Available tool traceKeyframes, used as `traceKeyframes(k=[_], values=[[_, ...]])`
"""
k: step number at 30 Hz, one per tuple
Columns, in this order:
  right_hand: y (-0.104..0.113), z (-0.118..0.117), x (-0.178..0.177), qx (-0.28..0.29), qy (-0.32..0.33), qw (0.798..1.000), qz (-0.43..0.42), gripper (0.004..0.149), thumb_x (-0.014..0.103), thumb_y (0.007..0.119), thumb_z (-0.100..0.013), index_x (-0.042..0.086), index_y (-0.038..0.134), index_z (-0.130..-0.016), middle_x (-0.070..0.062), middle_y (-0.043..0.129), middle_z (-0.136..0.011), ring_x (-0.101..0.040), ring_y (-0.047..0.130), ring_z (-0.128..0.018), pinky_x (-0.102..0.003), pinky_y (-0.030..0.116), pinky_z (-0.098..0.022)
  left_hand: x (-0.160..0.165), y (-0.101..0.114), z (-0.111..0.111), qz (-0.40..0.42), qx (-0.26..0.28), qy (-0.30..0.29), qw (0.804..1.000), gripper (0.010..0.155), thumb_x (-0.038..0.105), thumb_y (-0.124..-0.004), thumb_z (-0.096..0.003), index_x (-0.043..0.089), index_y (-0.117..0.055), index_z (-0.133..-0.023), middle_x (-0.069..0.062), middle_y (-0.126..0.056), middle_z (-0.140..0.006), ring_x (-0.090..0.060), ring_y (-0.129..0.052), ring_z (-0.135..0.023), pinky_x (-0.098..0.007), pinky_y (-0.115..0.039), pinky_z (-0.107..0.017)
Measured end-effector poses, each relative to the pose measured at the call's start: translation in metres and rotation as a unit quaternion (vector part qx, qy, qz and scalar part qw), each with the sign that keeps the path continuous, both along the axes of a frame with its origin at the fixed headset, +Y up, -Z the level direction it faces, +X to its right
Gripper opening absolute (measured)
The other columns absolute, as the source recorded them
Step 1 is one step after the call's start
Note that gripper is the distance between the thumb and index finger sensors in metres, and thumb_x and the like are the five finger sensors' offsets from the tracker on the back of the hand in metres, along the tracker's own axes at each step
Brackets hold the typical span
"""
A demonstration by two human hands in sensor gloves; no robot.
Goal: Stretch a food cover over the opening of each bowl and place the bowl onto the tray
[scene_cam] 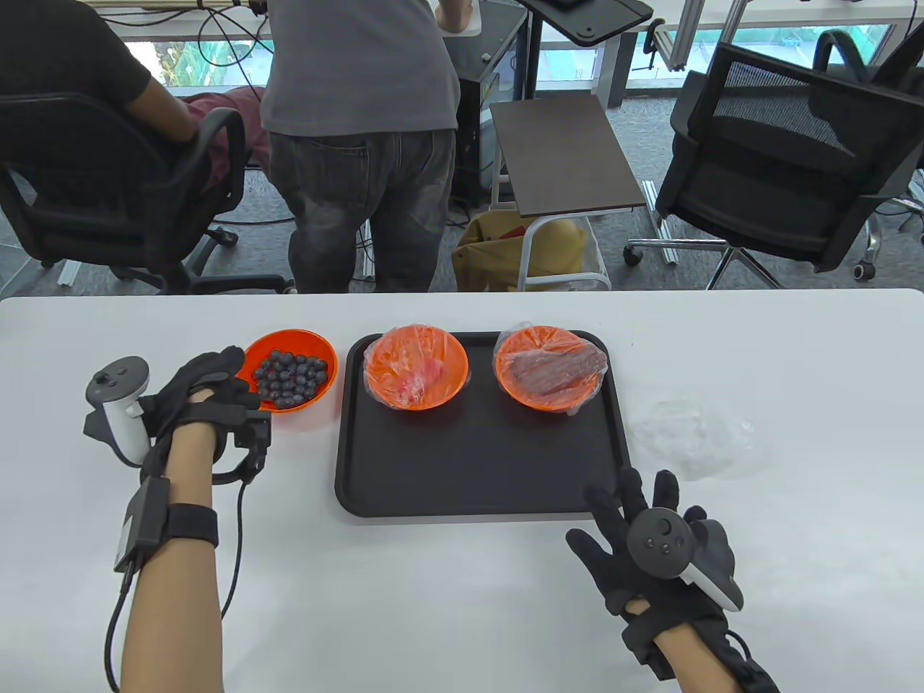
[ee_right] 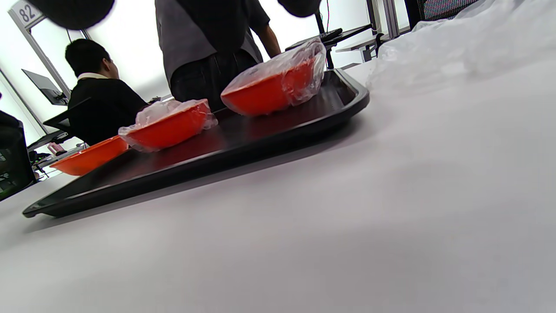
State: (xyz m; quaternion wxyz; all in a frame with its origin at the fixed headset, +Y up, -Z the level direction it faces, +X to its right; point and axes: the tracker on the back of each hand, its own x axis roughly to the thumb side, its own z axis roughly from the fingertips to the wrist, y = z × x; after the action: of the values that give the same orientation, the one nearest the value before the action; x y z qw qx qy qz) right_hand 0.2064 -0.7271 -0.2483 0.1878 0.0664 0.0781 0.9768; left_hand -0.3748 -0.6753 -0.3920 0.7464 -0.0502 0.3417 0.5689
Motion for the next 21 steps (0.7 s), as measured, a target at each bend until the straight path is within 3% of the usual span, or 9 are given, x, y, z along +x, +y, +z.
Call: traceKeyframes(k=[6,12,21], values=[[-0.001,-0.001,-0.001,-0.007,-0.001,1.0,0.002,0.083,0.073,0.054,-0.051,0.028,0.044,-0.12,-0.016,0.02,-0.122,-0.053,-0.003,-0.099,-0.079,0.009,-0.054,-0.004,-0.024,-0.01,-0.082,-0.044,0.022,0.995,0.074,0.054,-0.091,-0.0473,0.025,-0.064,-0.11,-0.014,-0.075,-0.109,-0.039,-0.1,-0.084,-0.046,-0.099,-0.045],[-0.001,-0.002,0.001,-0.011,-0.007,1.0,-0.001,0.083,0.073,0.054,-0.051,0.028,0.044,-0.12,-0.016,0.02,-0.122,-0.053,-0.003,-0.099,-0.079,0.009,-0.054,0.01,-0.051,-0.027,-0.108,-0.074,0.014,0.991,0.075,0.046,-0.094,-0.0472,0.019,-0.062,-0.11,-0.017,-0.073,-0.109,-0.041,-0.099,-0.085,-0.043,-0.102,-0.043],[-0.001,-0.002,0.0,-0.01,-0.006,1.0,0.002,0.084,0.073,0.054,-0.05,0.027,0.045,-0.12,-0.016,0.02,-0.122,-0.053,-0.003,-0.099,-0.079,0.009,-0.054,0.022,-0.074,-0.048,-0.157,-0.092,0.024,0.983,0.071,0.043,-0.095,-0.0467,0.014,-0.07,-0.107,-0.017,-0.09,-0.093,-0.038,-0.112,-0.061,-0.036,-0.107,-0.031]])
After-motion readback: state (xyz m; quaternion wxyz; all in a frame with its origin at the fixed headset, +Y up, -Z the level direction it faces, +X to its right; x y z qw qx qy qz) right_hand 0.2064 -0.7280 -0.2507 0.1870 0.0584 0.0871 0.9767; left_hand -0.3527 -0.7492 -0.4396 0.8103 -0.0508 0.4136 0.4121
